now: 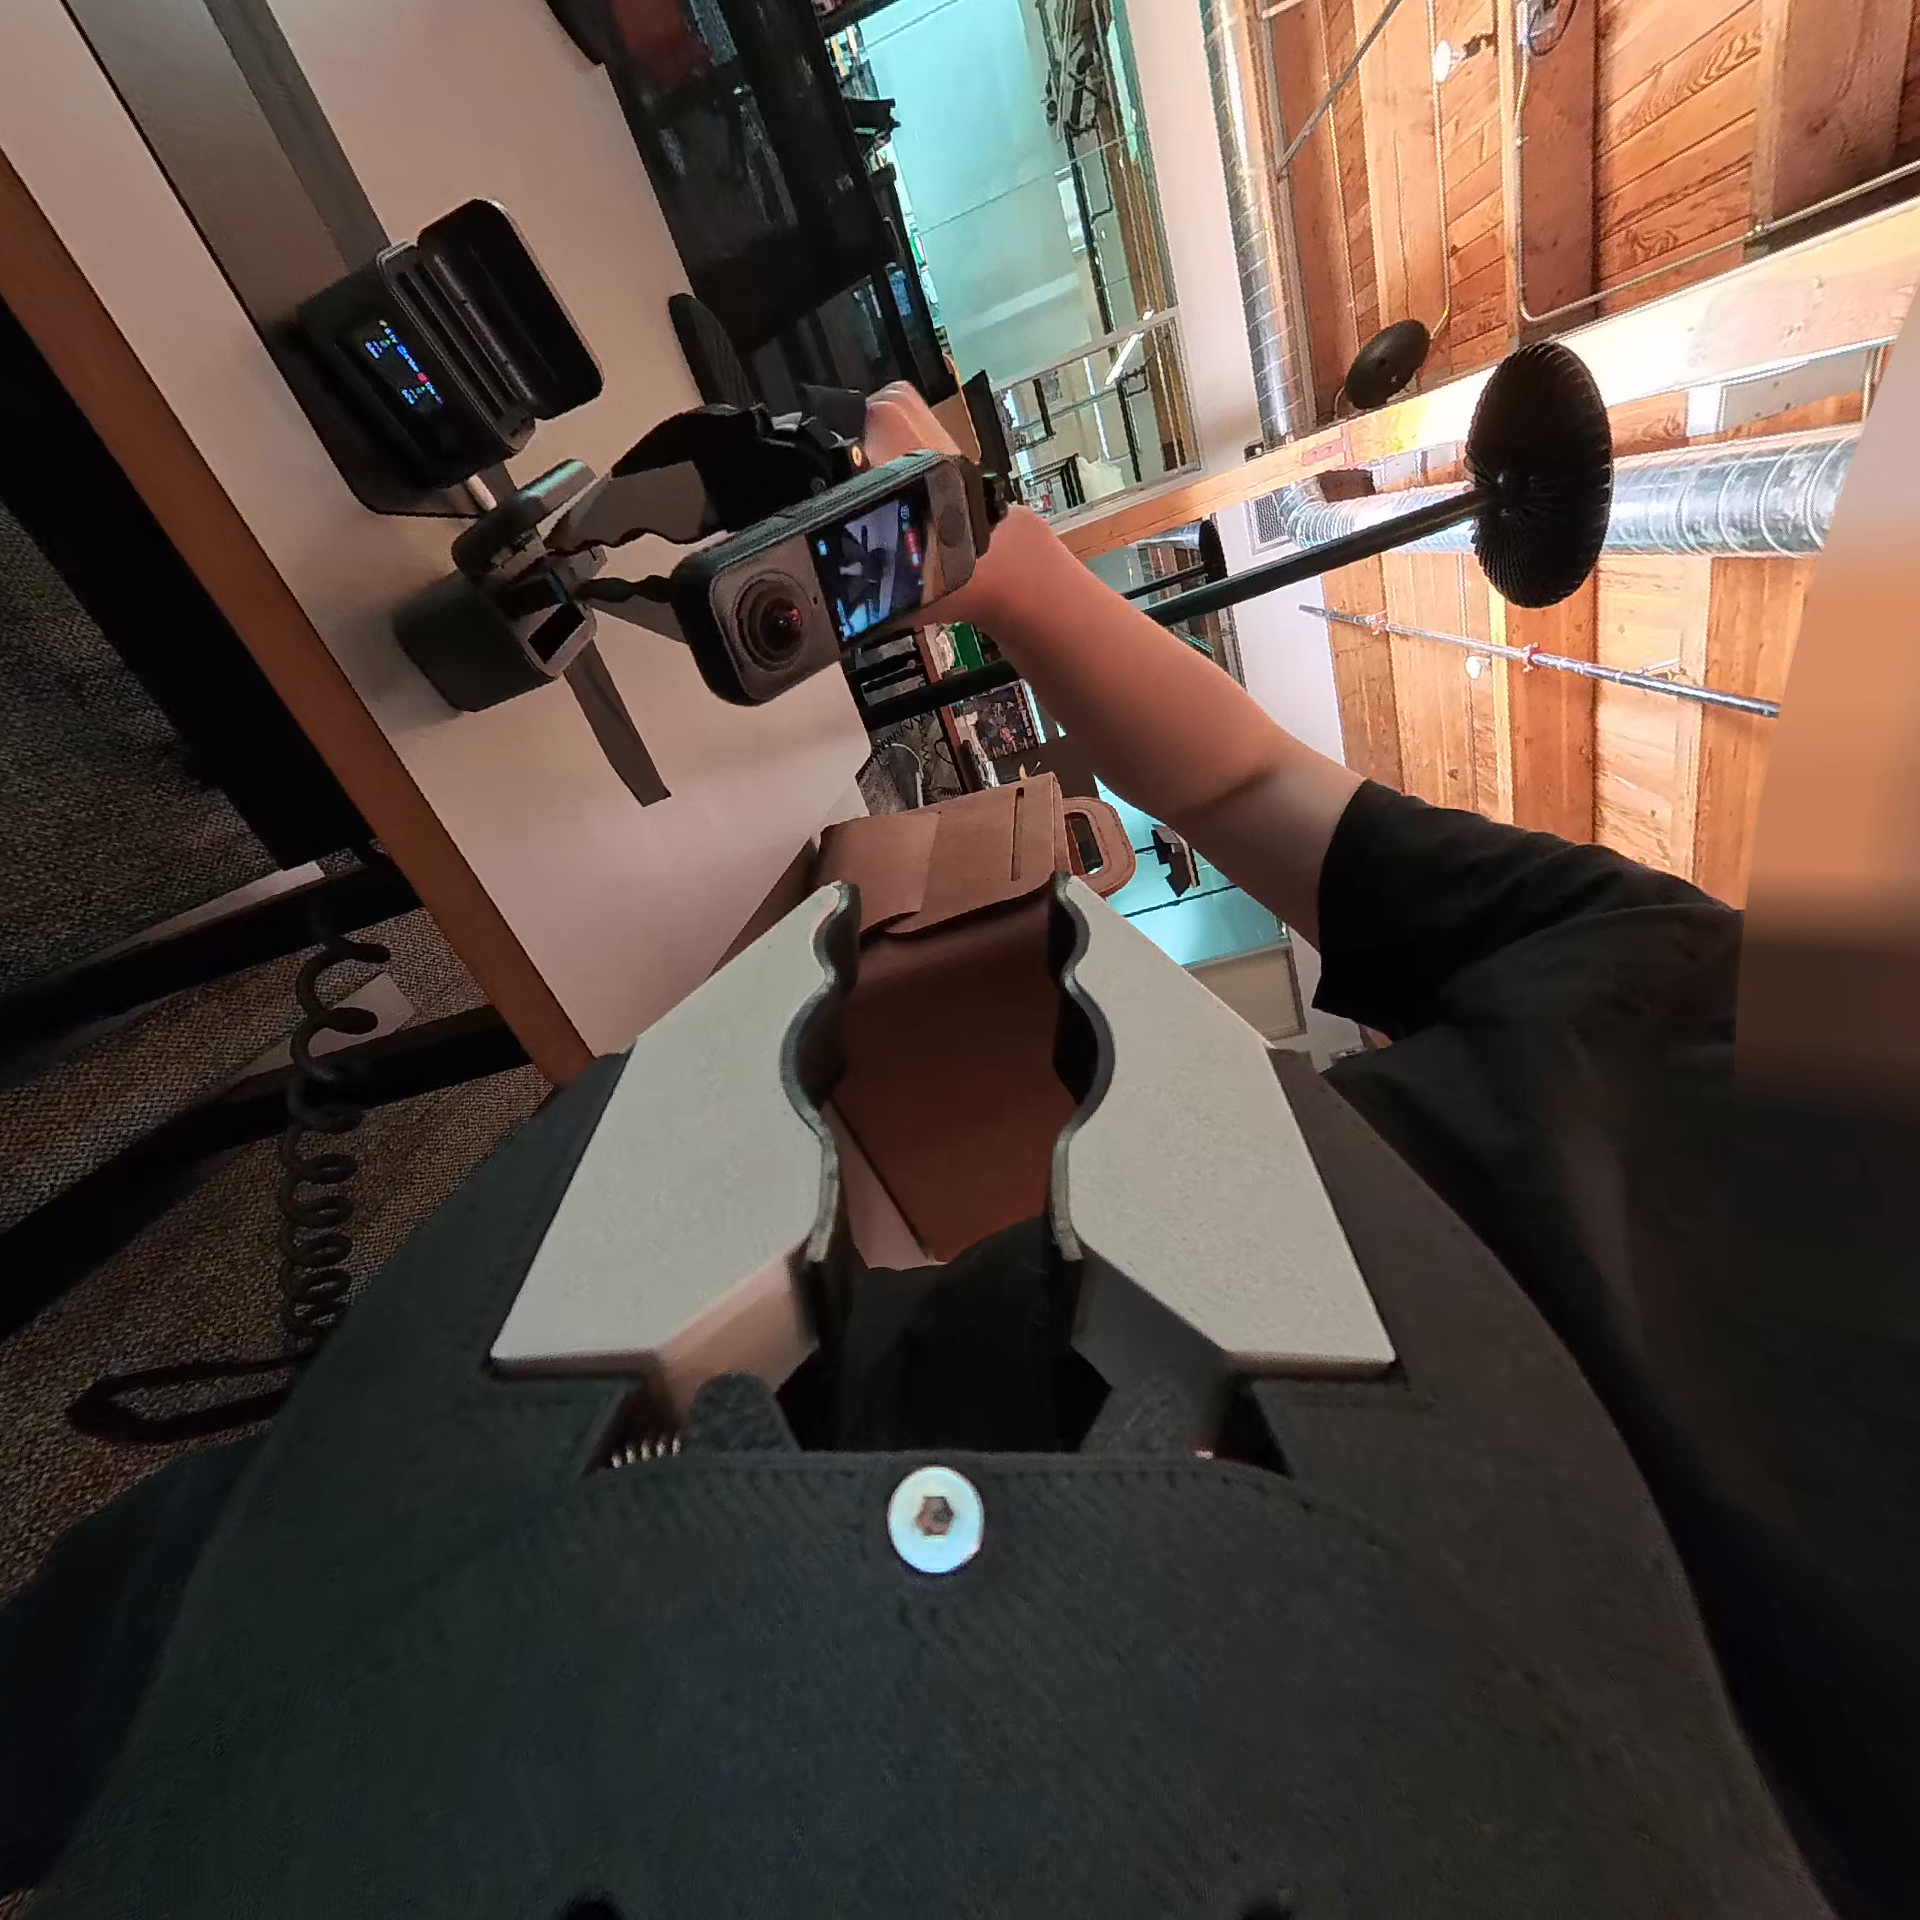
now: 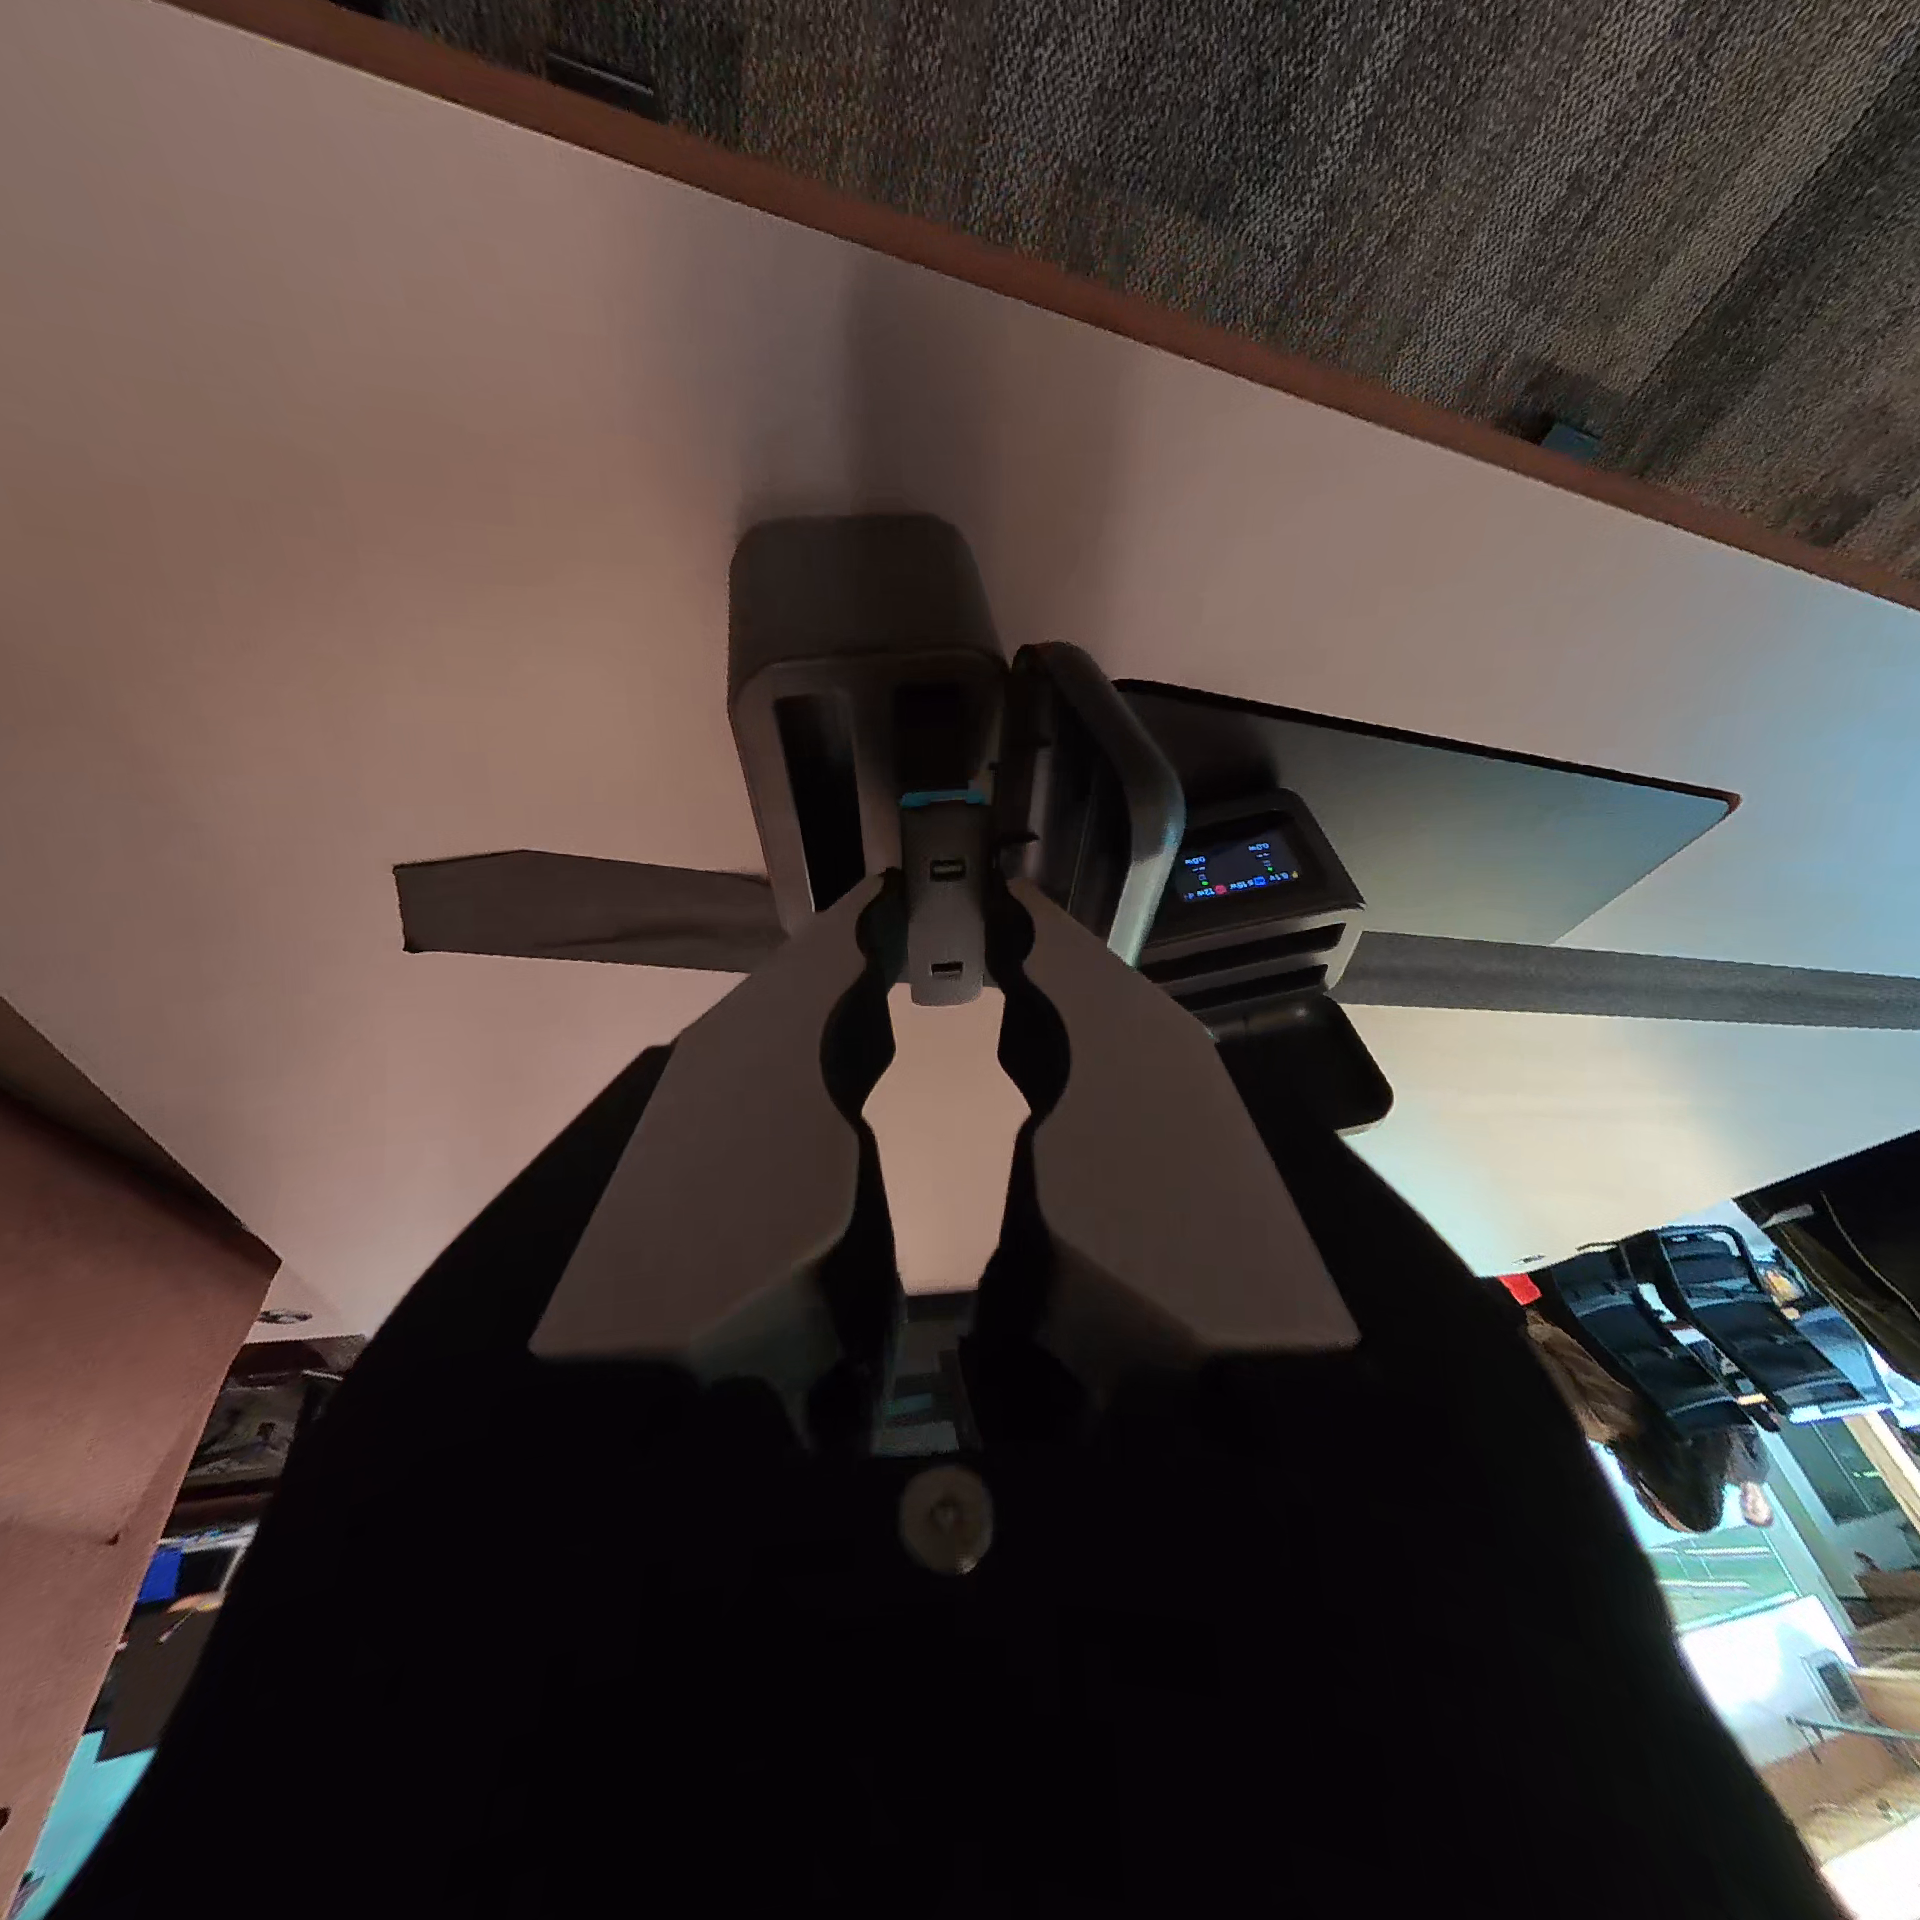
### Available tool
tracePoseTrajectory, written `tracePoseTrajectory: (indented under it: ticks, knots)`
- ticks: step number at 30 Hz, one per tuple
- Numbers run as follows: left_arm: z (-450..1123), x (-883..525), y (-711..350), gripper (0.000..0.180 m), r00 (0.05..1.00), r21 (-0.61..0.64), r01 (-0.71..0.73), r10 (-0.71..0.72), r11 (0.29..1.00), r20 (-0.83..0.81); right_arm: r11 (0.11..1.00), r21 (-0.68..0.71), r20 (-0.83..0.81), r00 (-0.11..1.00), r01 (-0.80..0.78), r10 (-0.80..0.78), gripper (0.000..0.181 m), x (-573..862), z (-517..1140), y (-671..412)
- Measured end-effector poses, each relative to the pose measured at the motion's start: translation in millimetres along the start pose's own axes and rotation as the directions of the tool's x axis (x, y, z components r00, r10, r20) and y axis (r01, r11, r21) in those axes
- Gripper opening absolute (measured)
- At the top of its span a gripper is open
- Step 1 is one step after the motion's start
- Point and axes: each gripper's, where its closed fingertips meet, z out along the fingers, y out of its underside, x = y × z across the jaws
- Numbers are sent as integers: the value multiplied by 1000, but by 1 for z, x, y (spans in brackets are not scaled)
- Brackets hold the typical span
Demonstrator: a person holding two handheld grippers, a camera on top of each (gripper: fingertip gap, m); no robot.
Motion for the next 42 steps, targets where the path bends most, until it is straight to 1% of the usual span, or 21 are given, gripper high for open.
tracePoseTrajectory:
  ticks: [1, 3, 5, 9, 11, 12, 14, 15, 16, 17, 19, 20, 21, 22, 23, 25, 28, 31, 35, 39, 42]
  knots:
    - [0, 0, 0, 34, 1000, 0, -1, 1, 1000, -1, 1000, -1, 1, 1000, 3, -3, 15, 1, -2, 0]
    - [0, 1, 1, 35, 1000, -3, -2, 2, 1000, -5, 999, 46, 15, 1000, -16, 15, 15, 1, -5, -4]
    - [-1, 2, 2, 35, 1000, -5, -3, 3, 1000, -6, 991, 110, 62, 995, -81, 75, 16, 1, -4, -6]
    - [-4, 3, 5, 35, 1000, 3, -5, 5, 1000, -1, 944, 277, 155, 978, -181, 142, 16, 0, 1, 0]
    - [-4, -3, 9, 35, 998, -16, -22, 23, 1000, 50, 898, 379, 180, 970, -223, 165, 16, 0, 2, 3]
    - [-2, -9, 13, 36, 993, -45, -58, 63, 997, 104, 877, 414, 191, 965, -243, 177, 16, -1, 3, 4]
    - [14, -23, 17, 37, 951, -134, -185, 212, 974, 226, 845, 457, 205, 958, -276, 202, 17, -1, 7, 9]
    - [28, -28, 18, 37, 914, -192, -260, 306, 946, 266, 825, 483, 219, 953, -294, 211, 20, -3, 7, 9]
    - [47, -32, 17, 35, 865, -253, -344, 410, 904, 289, 802, 512, 223, 950, -307, 221, 20, -3, 7, 9]
    - [68, -36, 13, 31, 799, -312, -432, 520, 846, 303, 778, 544, 222, 948, -315, 229, 20, -3, 5, 7]
    - [113, -52, -1, 26, 623, -404, -590, 713, 699, 323, 735, 590, 214, 943, -333, 255, 19, -1, 6, 7]
    - [135, -62, -9, 23, 531, -443, -648, 785, 619, 320, 715, 607, 219, 938, -347, 270, 19, -1, 7, 8]
    - [155, -73, -17, 26, 445, -479, -688, 838, 546, 317, 694, 622, 228, 932, -363, 283, 19, -1, 8, 8]
    - [174, -84, -22, 26, 383, -509, -709, 872, 489, 304, 676, 637, 228, 928, -370, 293, 19, 0, 8, 8]
    - [192, -93, -24, 28, 353, -532, -717, 893, 450, 279, 660, 654, 225, 927, -371, 299, 19, 1, 8, 9]
    - [220, -111, -19, 26, 336, -589, -704, 917, 397, 215, 620, 688, 224, 923, -377, 313, 18, 0, 8, 8]
    - [236, -146, -15, 26, 268, -703, -637, 946, 316, 183, 563, 732, 229, 917, -383, 327, 17, 1, 8, 6]
    - [236, -164, -19, 15, 213, -752, -593, 956, 289, 200, 540, 755, 217, 919, -371, 328, 17, 1, 7, 6]
    - [236, -166, -19, 13, 248, -749, -583, 947, 315, 205, 551, 746, 218, 919, -374, 328, 16, 1, 8, 7]
    - [234, -161, -21, 13, 234, -748, -598, 955, 289, 182, 574, 748, 182, 934, -334, 306, 15, 4, 0, 9]
    - [233, -162, -21, 13, 252, -740, -598, 949, 307, 189, 600, 740, 157, 945, -305, 286, 15, 5, -4, 10]
